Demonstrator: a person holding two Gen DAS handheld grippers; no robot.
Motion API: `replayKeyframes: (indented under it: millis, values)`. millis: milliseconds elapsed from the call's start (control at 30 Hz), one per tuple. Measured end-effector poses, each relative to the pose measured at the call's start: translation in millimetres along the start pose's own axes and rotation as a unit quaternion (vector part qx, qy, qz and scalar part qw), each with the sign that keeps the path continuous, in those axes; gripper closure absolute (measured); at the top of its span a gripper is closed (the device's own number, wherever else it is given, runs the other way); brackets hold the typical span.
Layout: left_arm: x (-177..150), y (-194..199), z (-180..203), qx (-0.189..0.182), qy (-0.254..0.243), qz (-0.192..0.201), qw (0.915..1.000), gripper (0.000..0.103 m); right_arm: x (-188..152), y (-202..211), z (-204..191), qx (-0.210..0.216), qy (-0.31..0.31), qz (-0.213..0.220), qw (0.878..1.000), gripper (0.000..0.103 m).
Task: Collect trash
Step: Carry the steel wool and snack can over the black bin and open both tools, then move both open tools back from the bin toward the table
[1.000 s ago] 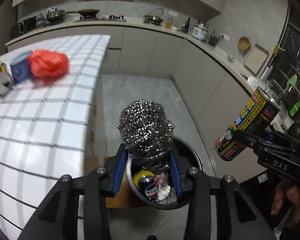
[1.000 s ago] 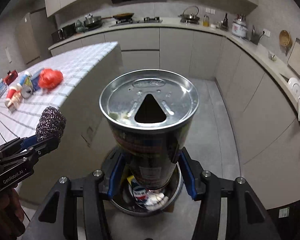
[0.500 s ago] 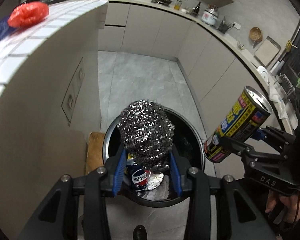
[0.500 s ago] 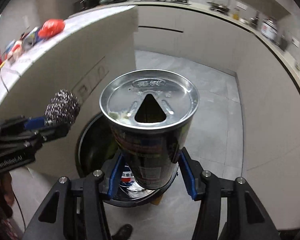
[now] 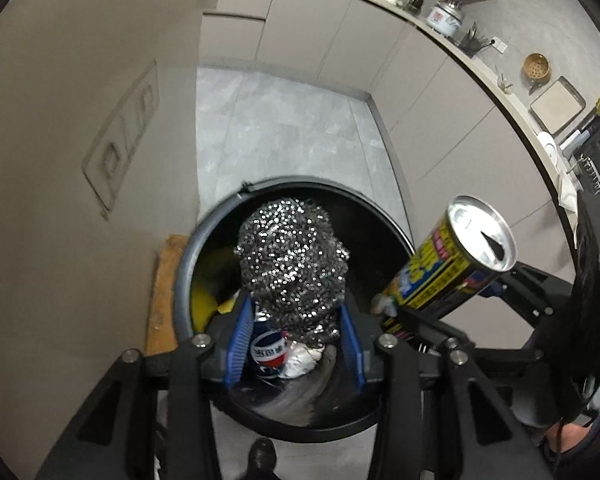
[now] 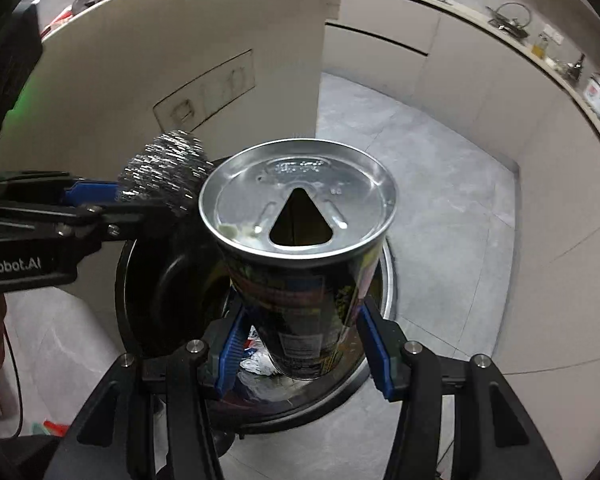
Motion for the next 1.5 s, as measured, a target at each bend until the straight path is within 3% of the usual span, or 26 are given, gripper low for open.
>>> replayKeyframes:
  millis: [33,67,100,267,467,700,900,1133,1500]
  values:
    - [0,-3,1,0.018,-0.003,-0.008,0.9998,0.035,-2,-6,-1,0.012,0.005,-0.002,1.000,0.046]
    - [0,-3,-3,0.036,-0.002,-0.009,0.9993,0.012,-2,-10,2,0.004,0.010,-0.009,1.000,0.018]
    - [2,5,-6,0.036,0.005,0.010,0.9993,0.008,-3,-15,5,-0.013,0.017,-0.018,1.000,0.000]
    - [9,26,-9,0.037,0.006,0.037,0.9986,0.007,-5,-9,19,-0.006,0.011,-0.003,1.000,0.000]
    - [9,38,-4,0.042,0.002,0.040,0.9983,0.007,-10,5,24,-0.022,0.001,0.006,1.000,0.000]
    - [8,71,13,0.054,-0.018,0.055,0.9969,0.000,-7,32,42,-0.016,-0.124,-0.020,0.992,0.000]
    - [8,105,17,0.066,-0.034,0.082,0.9939,0.000,4,72,48,0.003,-0.198,0.028,0.980,0.000]
    - [16,141,5,0.073,-0.025,0.116,0.9902,0.000,30,94,33,-0.030,-0.187,0.032,0.981,0.000]
    - [14,186,-25,0.095,-0.005,0.159,0.9828,0.000,71,118,-10,-0.027,-0.153,0.068,0.985,0.000]
Point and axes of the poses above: each gripper's, at about its wrist camera, not at the fingertips, and y roughly against the way its jaws point, z to its right, x to its top, the point moved 3 cm from there along -y, roughly the way its jaws point, and after that the axes turned 1 degree about z, right-handed, at the moved point
